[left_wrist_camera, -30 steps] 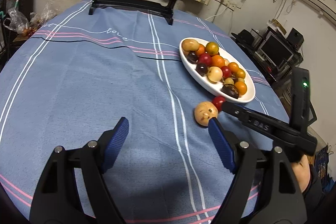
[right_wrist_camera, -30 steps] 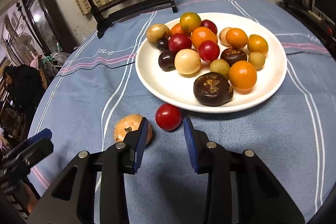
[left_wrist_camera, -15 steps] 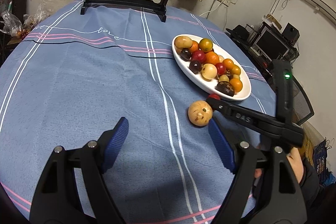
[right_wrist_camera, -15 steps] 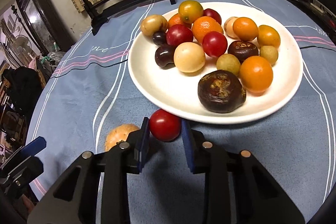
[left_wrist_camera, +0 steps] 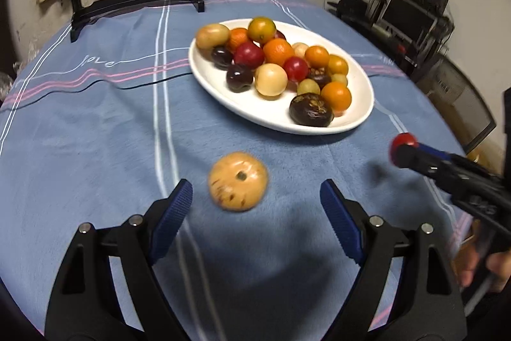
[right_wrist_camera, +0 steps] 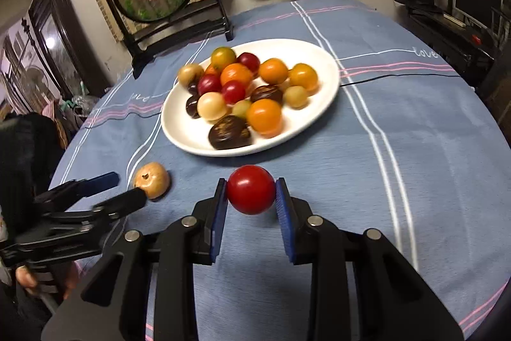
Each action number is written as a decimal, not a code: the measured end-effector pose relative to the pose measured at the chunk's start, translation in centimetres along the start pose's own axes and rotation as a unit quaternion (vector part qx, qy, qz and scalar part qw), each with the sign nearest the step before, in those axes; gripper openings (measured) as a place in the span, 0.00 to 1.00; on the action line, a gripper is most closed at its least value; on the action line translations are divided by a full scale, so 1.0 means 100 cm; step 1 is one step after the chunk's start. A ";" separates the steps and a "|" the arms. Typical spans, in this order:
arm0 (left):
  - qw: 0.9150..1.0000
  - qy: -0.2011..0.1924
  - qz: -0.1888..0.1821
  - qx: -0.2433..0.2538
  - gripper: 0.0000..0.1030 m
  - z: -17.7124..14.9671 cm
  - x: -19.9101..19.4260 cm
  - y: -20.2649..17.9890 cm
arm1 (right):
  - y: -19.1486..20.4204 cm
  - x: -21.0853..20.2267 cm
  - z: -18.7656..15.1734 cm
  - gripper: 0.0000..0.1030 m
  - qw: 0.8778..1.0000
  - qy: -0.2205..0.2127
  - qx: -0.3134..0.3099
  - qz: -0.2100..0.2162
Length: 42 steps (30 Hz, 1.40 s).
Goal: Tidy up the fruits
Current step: 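Set the pear and tomato on the plate and open both tools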
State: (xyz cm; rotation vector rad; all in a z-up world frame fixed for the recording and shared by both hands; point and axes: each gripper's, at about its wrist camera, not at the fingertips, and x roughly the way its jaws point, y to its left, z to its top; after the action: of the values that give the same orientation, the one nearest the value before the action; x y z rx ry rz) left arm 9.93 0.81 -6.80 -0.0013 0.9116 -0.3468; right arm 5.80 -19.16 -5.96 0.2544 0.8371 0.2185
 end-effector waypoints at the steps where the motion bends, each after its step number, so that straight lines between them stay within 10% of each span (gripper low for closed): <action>1: 1.000 0.003 0.004 0.004 0.76 0.001 0.004 -0.002 | -0.003 0.000 -0.001 0.30 1.000 0.001 0.004 0.003; 9: 0.999 0.032 0.040 0.000 0.45 0.002 0.030 0.005 | -0.012 0.004 -0.002 0.30 0.999 0.010 0.016 0.026; 25: 0.999 -0.023 -0.008 -0.033 0.44 0.005 -0.031 0.000 | -0.002 0.004 0.003 0.30 0.999 0.009 0.000 0.037; 42: 0.999 0.003 -0.032 0.016 0.45 0.143 0.054 -0.041 | -0.016 0.074 0.100 0.30 0.997 0.036 -0.074 0.003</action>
State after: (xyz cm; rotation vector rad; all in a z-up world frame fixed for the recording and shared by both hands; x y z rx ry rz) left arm 22.81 -6.69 -1.52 0.0001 0.9139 -0.4207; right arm 18.30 -19.90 -5.27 0.1105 0.8871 0.2954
